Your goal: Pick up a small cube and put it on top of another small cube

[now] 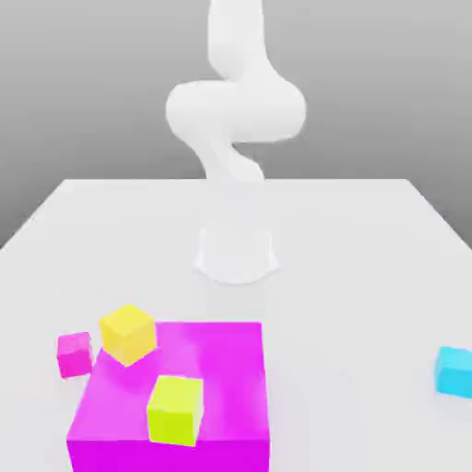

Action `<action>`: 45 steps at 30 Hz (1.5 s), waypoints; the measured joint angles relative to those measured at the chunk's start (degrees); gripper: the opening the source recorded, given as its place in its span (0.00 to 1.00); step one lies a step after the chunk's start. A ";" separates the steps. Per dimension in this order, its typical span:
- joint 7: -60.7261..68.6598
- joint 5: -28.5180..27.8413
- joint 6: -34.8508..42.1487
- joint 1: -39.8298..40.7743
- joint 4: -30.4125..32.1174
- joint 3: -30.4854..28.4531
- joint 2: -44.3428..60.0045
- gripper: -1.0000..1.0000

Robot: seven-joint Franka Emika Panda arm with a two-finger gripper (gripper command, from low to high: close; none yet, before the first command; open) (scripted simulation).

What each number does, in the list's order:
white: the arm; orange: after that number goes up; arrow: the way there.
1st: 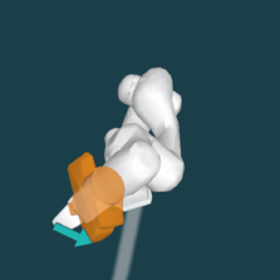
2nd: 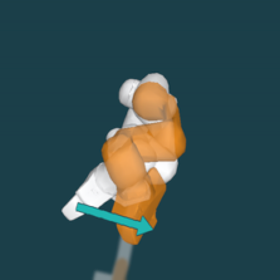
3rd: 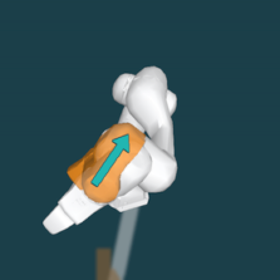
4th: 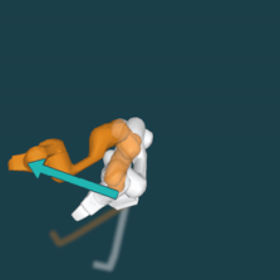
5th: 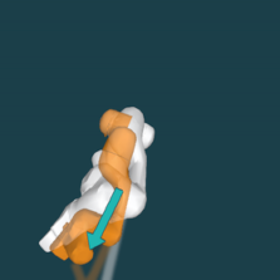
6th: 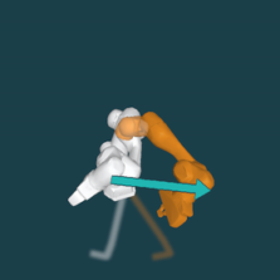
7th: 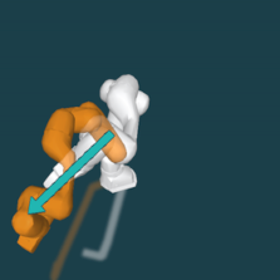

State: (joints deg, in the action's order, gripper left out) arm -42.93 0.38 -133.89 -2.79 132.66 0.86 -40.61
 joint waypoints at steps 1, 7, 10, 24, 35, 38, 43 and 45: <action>1.25 0.16 -0.91 -1.18 0.38 0.41 2.25 0.50; 8.11 0.89 -6.01 -7.35 2.50 3.39 14.84 0.50; 11.29 0.95 -8.52 -10.16 3.55 5.22 21.03 0.50; 20.56 -6.56 -20.10 -23.50 8.37 13.07 50.51 0.50; 17.48 -13.74 -29.30 -29.71 6.98 8.56 64.88 0.00; 17.22 -14.13 -29.51 -29.68 6.92 8.54 65.21 0.00; 20.75 -9.38 -22.61 -26.65 8.74 12.14 56.38 0.00; 21.64 -7.41 -19.18 -23.29 7.90 9.86 53.58 0.00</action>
State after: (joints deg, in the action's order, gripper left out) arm -21.29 -7.03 -153.07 -26.08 140.56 10.72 12.97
